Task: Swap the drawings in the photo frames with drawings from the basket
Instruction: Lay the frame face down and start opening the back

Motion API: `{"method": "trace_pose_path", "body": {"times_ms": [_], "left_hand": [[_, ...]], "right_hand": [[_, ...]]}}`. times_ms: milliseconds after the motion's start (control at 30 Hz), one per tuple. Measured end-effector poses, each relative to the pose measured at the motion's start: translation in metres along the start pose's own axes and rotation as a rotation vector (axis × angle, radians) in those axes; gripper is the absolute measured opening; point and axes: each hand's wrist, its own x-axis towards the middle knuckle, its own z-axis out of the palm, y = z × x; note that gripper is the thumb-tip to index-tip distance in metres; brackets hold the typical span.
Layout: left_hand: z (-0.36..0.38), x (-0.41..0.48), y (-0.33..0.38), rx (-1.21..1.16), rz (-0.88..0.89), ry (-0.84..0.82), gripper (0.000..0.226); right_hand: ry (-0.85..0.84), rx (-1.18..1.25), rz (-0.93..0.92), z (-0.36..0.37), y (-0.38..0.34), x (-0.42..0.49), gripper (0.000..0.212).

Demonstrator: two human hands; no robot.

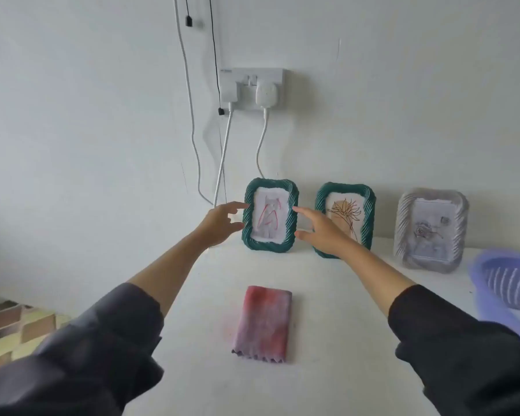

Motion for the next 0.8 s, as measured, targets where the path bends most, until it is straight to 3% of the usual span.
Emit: {"method": "trace_pose_path", "body": {"times_ms": [133, 267, 800], "left_hand": [[0.003, 0.022, -0.021, -0.112, -0.036, 0.046, 0.048], [0.014, 0.047, -0.041, -0.202, -0.002, 0.076, 0.044], [0.035, 0.106, -0.075, -0.506, -0.049, -0.027, 0.046]], "right_hand": [[0.096, 0.020, 0.027, 0.015, 0.010, 0.021, 0.062], [0.207, 0.034, 0.047, 0.029, 0.028, 0.042, 0.049], [0.381, 0.227, 0.090, 0.053, 0.045, 0.078, 0.050]]}}
